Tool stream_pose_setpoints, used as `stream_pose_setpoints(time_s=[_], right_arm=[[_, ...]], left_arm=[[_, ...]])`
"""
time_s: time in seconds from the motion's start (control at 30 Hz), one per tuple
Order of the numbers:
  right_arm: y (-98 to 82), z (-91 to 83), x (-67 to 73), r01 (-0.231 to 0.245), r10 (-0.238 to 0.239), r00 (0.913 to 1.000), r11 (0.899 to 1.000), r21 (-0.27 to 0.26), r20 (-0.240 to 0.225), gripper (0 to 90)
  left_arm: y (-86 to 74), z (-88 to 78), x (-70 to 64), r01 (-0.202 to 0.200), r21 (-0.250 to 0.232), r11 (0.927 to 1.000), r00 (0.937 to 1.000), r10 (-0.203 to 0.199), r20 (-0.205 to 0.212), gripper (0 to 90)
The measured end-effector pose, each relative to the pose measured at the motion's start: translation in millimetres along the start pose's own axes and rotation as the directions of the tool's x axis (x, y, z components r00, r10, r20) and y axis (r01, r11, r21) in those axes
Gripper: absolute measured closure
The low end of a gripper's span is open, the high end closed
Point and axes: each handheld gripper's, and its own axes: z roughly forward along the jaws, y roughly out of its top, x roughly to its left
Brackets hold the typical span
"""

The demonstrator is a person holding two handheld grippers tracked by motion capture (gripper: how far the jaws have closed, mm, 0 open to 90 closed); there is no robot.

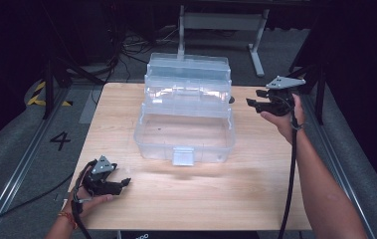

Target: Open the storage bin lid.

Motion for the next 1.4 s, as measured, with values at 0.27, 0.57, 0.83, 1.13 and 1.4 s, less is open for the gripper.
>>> stream_pose_setpoints(time_s=[0.27, 0.57, 0.83, 1.13, 1.4], right_arm=[[-14.2, -13.6, 11.0, 0.035, -0.034, 0.9993, 0.999, 0.021, -0.012, 44.3], [-42.4, -27.1, 28.4, 0.074, -0.071, 0.9963, 0.995, 0.062, -0.048, 37.2], [-79.1, -32.4, 39.3, 0.079, -0.074, 0.9959, 0.991, 0.111, -0.052, 35.5], [-115.8, -40.0, 46.1, 0.037, -0.03, 0.9981, 0.991, 0.129, -0.054, 34.4], [-158.4, -46.0, 57.3, 0.003, 0.007, 0.9985, 0.984, 0.18, -0.055, 31.9]], left_arm=[[0.1, 0.0, 0.0, -0.002, 0.001, 1.0, 1.0, 0.002, 0.001, 22.8], [0.0, 0.0, -0.4, 0.004, 0.001, 1.0, 1.0, -0.004, 0.0, 22.8], [0.0, 0.1, -0.5, 0.005, 0.0, 1.0, 1.0, -0.005, -0.002, 22.8], [0.1, 0.2, -0.2, 0.0, -0.001, 1.0, 1.0, 0.0, 0.0, 22.7], [0.1, 0.2, -0.2, 0.001, 0.0, 1.0, 1.0, -0.001, -0.001, 22.7]])
